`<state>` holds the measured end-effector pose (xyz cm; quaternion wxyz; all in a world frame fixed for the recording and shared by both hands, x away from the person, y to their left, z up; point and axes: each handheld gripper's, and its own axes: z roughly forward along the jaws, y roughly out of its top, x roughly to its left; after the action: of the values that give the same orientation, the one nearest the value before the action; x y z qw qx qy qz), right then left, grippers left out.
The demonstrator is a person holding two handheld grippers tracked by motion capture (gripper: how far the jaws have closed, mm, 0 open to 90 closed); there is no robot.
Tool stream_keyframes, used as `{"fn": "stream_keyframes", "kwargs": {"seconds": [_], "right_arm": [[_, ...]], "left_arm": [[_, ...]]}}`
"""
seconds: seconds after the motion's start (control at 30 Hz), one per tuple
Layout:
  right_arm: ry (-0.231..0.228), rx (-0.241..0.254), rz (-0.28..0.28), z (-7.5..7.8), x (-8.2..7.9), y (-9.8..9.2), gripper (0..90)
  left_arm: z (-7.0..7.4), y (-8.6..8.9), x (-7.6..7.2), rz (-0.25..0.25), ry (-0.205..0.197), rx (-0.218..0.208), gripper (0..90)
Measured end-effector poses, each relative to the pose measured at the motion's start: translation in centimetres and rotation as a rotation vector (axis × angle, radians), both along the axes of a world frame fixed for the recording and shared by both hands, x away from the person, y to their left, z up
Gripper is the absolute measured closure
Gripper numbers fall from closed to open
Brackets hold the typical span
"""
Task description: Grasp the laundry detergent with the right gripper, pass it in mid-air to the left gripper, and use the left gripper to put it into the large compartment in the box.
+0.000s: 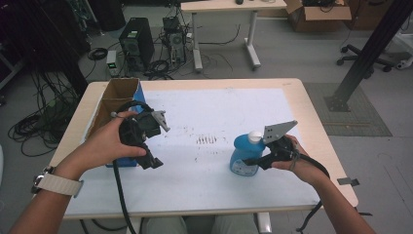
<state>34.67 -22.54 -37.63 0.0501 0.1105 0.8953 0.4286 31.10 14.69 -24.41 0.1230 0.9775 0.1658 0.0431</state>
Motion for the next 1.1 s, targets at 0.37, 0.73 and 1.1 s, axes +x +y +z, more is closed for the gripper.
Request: {"fn": "stream_keyframes", "kwargs": {"seconds": [0.37,0.73,1.1], "right_arm": [[-0.002,0.022,0.013,0.9,-0.4,0.1,43.9],[-0.004,0.033,0.038,4.2,-1.5,0.6,44.0],[-0.026,0.033,0.057,7.2,-2.6,1.2,43.9]], "left_arm": [[0.3,-0.2,-0.2,-0.002,-0.007,-0.002,7.8],[1.7,-1.2,-1.0,-0.032,-0.020,-0.024,7.7],[4.3,-3.1,-2.2,-0.081,-0.049,-0.048,7.4]]}}
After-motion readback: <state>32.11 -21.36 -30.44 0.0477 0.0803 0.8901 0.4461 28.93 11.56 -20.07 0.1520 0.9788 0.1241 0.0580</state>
